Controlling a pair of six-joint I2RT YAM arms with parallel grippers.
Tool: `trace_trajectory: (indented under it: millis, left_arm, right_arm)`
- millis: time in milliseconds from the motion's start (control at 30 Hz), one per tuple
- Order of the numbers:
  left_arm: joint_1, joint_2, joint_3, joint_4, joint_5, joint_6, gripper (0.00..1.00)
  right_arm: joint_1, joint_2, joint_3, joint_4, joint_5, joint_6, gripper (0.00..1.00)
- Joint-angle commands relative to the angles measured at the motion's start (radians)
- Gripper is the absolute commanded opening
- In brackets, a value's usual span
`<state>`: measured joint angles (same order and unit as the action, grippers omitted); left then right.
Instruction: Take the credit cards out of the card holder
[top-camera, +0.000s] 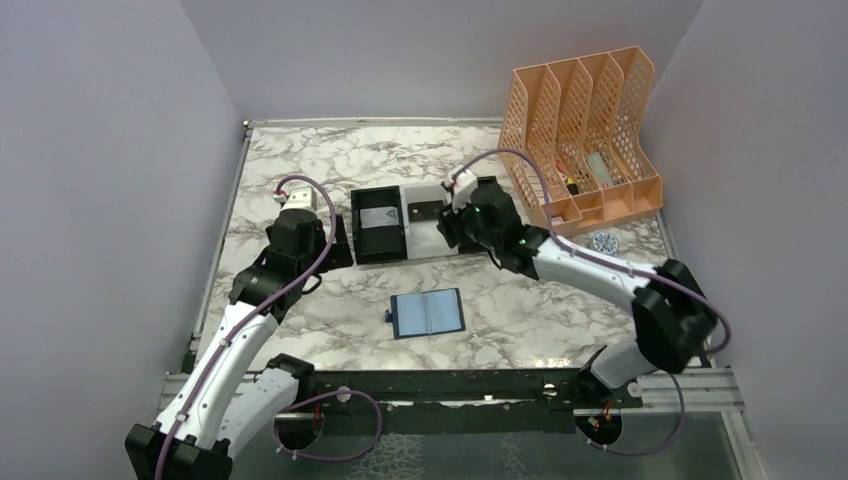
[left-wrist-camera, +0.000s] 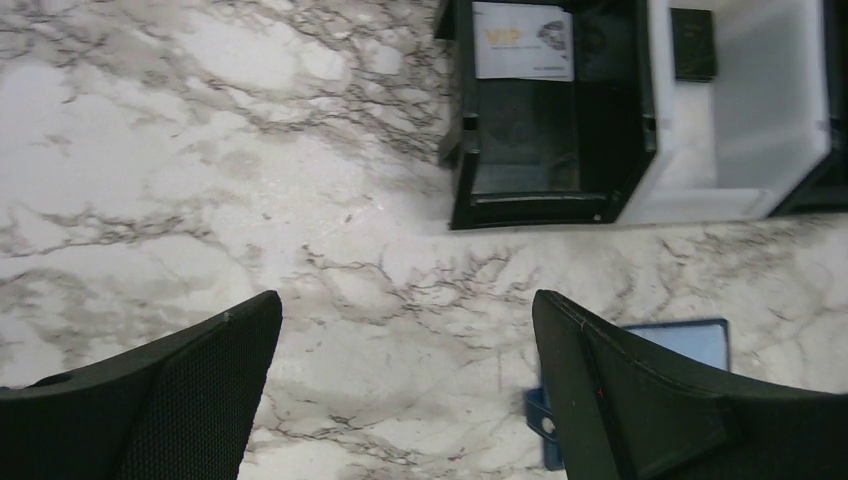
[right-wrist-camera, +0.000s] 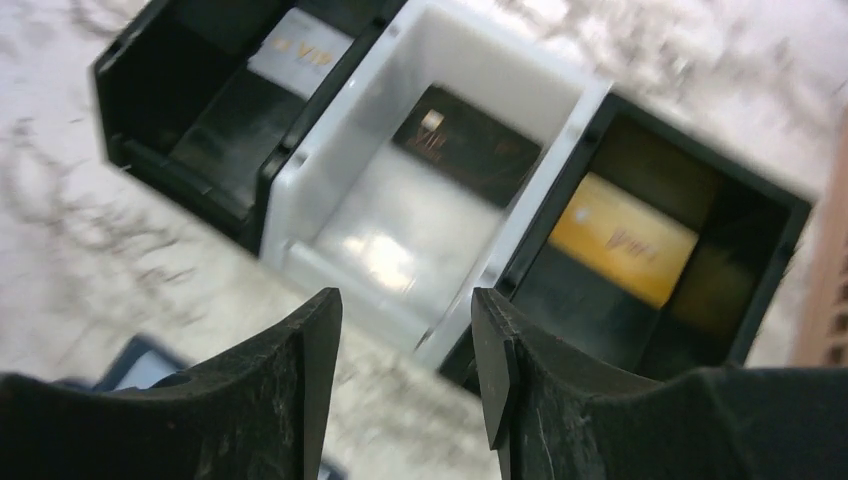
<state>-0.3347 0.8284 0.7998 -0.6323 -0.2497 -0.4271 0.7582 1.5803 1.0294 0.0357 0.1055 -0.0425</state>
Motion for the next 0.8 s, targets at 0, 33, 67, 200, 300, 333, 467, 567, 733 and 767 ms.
trace_trajectory:
  millis: [0,33,67,200,300,333,467,567,733,767]
  left_arm:
    - [0.004,-0.047,-0.027,0.095,0.25,0.013,0.99]
    - [0.004,-0.056,-0.041,0.132,0.323,0.004,0.99]
    - [0.004,-0.064,-0.06,0.175,0.394,-0.016,0.99]
    - [-0.006,-0.06,-0.167,0.383,0.664,-0.148,0.95]
    - [-0.071,-0.038,-0.229,0.471,0.644,-0.201,0.9]
    - [-0.102,-0.027,-0.242,0.486,0.611,-0.21,0.9]
    - [-0.298,0.04,-0.251,0.519,0.45,-0.236,0.81]
    - [-0.361,0.029,-0.29,0.537,0.347,-0.281,0.79]
    - [-0.402,0.077,-0.333,0.559,0.332,-0.314,0.7]
    - [-0.414,0.091,-0.339,0.56,0.319,-0.316,0.69]
  right_arm:
    - [-0.002,-0.149,-0.22,0.034,-0.119,0.389,0.51]
    - [-0.001,-0.18,-0.268,0.027,-0.131,0.455,0.51]
    - [0.0,-0.207,-0.31,0.034,-0.16,0.509,0.5]
    - [0.0,-0.278,-0.438,0.067,-0.287,0.63,0.48]
    - [0.0,-0.297,-0.502,0.133,-0.368,0.697,0.45]
    - [-0.001,-0.296,-0.523,0.161,-0.401,0.717,0.44]
    - [0.0,-0.264,-0.57,0.223,-0.479,0.772,0.4]
    - [0.0,-0.246,-0.578,0.222,-0.472,0.78,0.37]
    - [-0.001,-0.233,-0.584,0.211,-0.44,0.772,0.37]
    - [0.0,-0.223,-0.577,0.2,-0.434,0.768,0.36]
